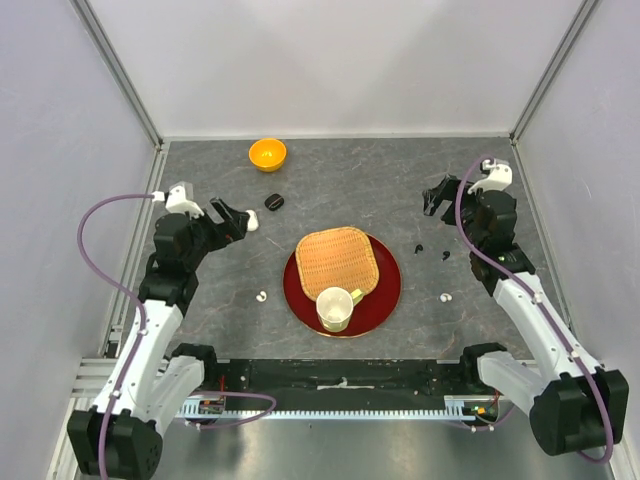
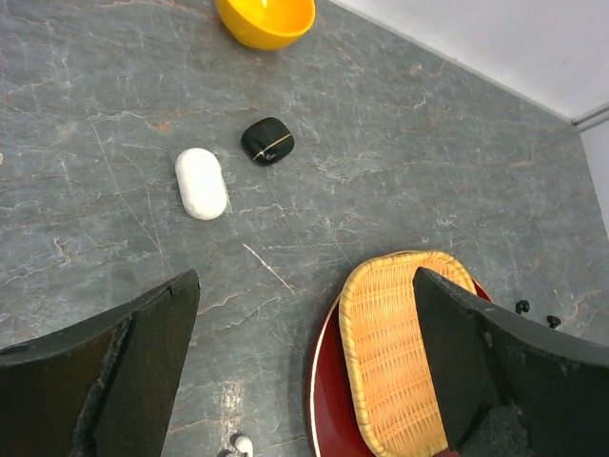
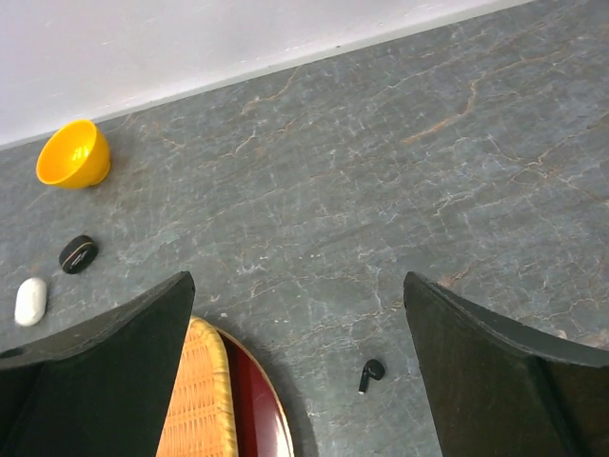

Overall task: Insert the wireless bluetooth earbuds into the charging case
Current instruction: Pick up the charging case at the center of the board.

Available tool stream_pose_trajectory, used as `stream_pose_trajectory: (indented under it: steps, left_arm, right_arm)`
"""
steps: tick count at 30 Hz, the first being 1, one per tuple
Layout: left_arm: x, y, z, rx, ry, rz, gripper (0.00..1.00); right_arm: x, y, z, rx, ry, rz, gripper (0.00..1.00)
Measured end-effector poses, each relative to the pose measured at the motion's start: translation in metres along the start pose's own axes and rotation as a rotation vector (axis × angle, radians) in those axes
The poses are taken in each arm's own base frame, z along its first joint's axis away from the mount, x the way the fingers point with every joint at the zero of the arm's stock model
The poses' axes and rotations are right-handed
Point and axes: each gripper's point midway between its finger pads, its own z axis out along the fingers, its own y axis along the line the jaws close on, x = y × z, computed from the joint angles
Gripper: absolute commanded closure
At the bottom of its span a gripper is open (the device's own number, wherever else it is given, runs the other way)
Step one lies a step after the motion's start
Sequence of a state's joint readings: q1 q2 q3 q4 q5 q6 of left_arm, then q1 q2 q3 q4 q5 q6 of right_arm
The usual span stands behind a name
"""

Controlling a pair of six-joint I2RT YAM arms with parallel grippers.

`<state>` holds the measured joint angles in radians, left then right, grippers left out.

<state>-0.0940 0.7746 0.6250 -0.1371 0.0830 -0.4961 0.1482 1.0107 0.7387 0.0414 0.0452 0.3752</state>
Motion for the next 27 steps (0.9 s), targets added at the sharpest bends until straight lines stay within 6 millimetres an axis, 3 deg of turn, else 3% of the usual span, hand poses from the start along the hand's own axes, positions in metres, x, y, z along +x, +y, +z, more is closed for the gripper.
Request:
stream_pose_trajectory:
  steps: [8,17,23,27]
  left_arm:
    - [0.005,0.009,0.03,-0.062,0.119,0.049,0.03]
    - [0.022,0.022,0.071,-0.105,0.258,0.109,0.06]
    - [0.023,0.028,0.106,-0.131,0.332,0.146,0.09]
    - [0.035,0.038,0.123,-0.165,0.384,0.144,0.1]
  right_arm:
    - [-0.017,0.013,-0.019,-0.06,-0.047,-0.001,0.02]
    - [-0.008,0.012,-0.026,-0.061,-0.002,-0.007,0.02]
    - [-0.016,0.012,-0.034,-0.052,-0.019,-0.015,0.02]
    - [-0.016,0.009,-0.035,-0.036,-0.018,-0.014,0.02]
